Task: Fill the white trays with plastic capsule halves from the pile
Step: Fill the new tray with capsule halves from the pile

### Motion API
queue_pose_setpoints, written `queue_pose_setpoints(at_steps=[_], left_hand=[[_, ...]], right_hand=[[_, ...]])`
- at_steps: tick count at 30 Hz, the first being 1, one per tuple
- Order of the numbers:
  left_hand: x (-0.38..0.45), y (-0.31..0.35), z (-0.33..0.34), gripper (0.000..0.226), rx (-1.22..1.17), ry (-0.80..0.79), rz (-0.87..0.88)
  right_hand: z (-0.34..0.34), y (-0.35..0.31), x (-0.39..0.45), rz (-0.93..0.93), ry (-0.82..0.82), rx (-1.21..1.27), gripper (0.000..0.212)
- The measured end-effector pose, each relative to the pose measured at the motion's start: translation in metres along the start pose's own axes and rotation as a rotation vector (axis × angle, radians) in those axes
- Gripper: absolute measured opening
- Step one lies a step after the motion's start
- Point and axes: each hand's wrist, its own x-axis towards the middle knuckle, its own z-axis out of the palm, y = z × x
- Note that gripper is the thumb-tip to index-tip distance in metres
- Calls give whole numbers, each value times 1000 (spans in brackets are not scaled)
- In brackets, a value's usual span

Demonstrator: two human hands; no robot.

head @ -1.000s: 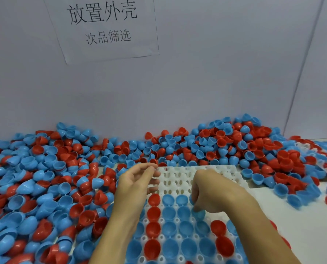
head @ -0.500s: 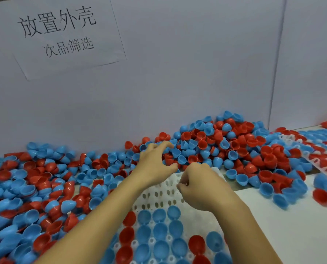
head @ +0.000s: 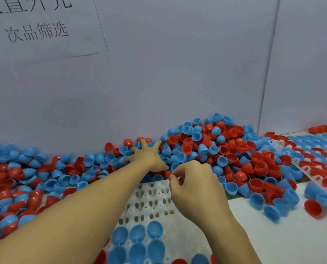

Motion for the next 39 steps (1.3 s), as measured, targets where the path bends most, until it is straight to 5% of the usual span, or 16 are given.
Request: queue_pose_setpoints(at_steps=[3, 8, 17, 26, 32, 39], left_hand=[[-1, -7, 6, 94, 13, 134, 21], [-4, -11, 0, 83, -2, 58, -8], [4, -46, -2, 61, -48, 262, 130], [13, -64, -35, 36, -284, 280, 147], [14, -67, -56, 27, -735, 422, 54], [6, -89, -60, 46, -437, 379, 158]], right_hand=[[2, -2, -1, -3, -11, 21, 20], [4, -3, -1, -7, -33, 33, 21], [5, -7, -1, -12, -46, 72, 22], [5, -9, -2, -26, -38, 101, 21], [4, -8, -2, -24, -43, 122, 21], [5, -14, -3, -41, -77, 135, 22]])
